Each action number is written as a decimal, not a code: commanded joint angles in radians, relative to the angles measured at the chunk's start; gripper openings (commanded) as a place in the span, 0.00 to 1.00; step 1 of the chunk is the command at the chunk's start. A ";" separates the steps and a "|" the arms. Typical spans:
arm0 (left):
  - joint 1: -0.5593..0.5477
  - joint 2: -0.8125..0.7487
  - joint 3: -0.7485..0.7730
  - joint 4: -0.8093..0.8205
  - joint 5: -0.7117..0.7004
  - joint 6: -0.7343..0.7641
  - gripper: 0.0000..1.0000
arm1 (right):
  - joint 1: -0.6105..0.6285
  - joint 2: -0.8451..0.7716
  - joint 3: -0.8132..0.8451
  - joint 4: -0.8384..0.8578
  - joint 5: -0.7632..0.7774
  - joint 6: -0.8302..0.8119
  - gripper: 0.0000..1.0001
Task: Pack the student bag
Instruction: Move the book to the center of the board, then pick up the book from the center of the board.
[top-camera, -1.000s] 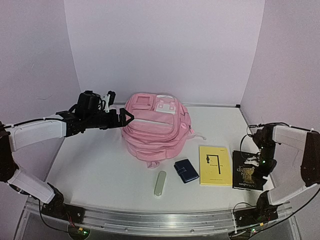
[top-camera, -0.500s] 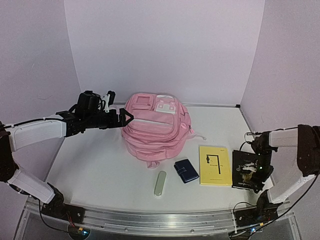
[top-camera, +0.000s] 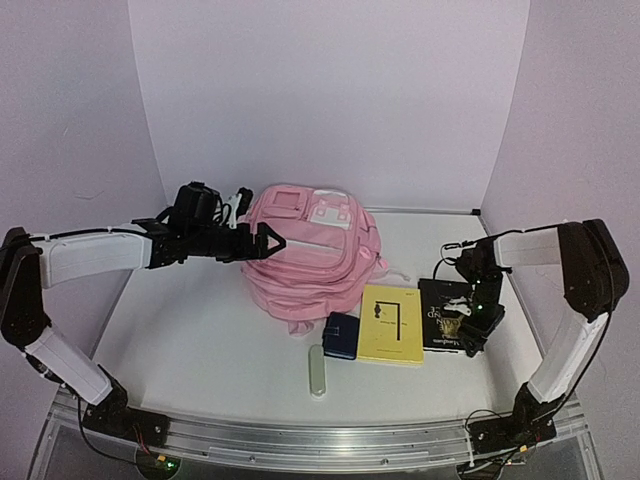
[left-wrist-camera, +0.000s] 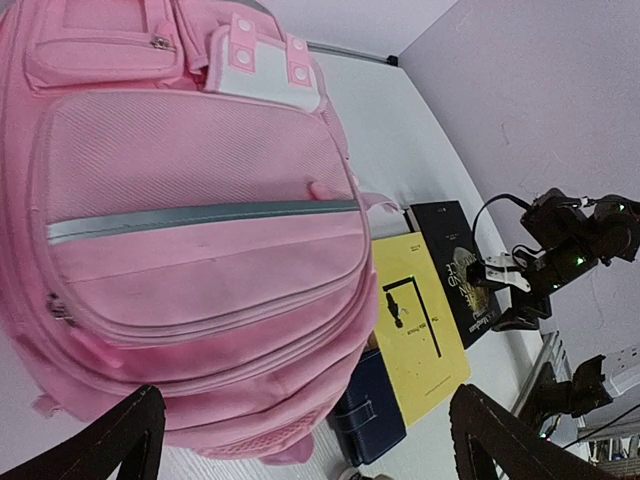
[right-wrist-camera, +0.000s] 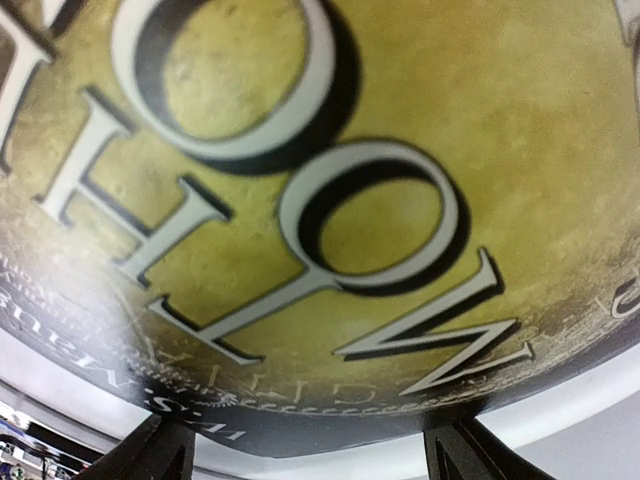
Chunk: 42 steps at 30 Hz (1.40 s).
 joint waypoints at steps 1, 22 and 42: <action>-0.040 0.082 0.109 0.022 0.039 -0.013 1.00 | 0.066 0.071 0.076 0.120 -0.207 0.103 0.77; -0.293 0.618 0.590 0.089 0.103 -0.184 1.00 | -0.164 -0.006 0.186 0.026 -0.539 0.392 0.83; -0.375 1.013 0.896 0.177 0.284 -0.345 0.72 | -0.194 0.085 0.158 0.139 -0.699 0.513 0.69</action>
